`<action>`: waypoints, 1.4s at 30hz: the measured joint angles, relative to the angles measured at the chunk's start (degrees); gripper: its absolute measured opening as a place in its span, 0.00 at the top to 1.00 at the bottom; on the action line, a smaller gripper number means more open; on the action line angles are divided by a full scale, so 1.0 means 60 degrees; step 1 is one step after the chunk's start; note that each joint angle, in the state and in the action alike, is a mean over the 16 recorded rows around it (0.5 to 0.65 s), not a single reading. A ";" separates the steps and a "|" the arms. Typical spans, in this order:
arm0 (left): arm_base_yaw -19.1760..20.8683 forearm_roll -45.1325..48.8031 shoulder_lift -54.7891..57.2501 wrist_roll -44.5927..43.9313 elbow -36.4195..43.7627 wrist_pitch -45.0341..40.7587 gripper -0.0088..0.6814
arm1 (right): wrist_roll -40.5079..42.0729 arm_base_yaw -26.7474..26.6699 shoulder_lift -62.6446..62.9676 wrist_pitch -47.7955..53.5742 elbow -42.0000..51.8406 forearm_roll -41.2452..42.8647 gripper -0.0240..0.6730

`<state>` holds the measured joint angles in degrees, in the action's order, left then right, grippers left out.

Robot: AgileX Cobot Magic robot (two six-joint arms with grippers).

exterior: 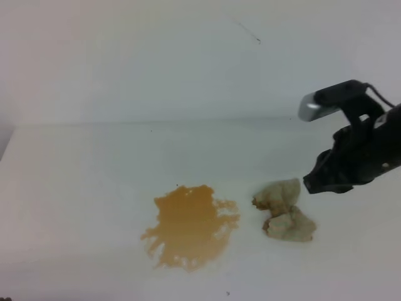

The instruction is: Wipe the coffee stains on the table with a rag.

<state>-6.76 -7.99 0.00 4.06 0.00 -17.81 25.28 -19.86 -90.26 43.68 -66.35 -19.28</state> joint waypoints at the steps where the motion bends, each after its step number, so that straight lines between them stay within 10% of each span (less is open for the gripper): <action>1: 0.0000 0.0000 0.0000 0.0000 0.0000 0.0000 0.99 | -0.0004 -0.0085 -0.0245 -0.0093 -0.0088 -0.0008 0.67; 11: 0.0000 0.0000 0.0000 0.0000 0.0000 0.0000 0.99 | 0.0015 -0.0446 -0.2483 -0.1183 -0.0964 0.0127 0.39; 20: 0.0000 0.0000 0.0000 0.0000 0.0000 0.0000 0.99 | 0.0033 -0.0461 -0.4050 -0.1702 -0.1826 0.0250 0.37; 42: 0.0000 0.0000 0.0000 0.0000 0.0000 0.0000 0.99 | 0.1083 -0.0481 -0.5209 -0.1166 -0.3772 -0.1351 0.97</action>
<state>-6.76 -7.99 0.00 4.06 0.00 -17.81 31.78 -22.75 -121.52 36.68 -88.98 -27.38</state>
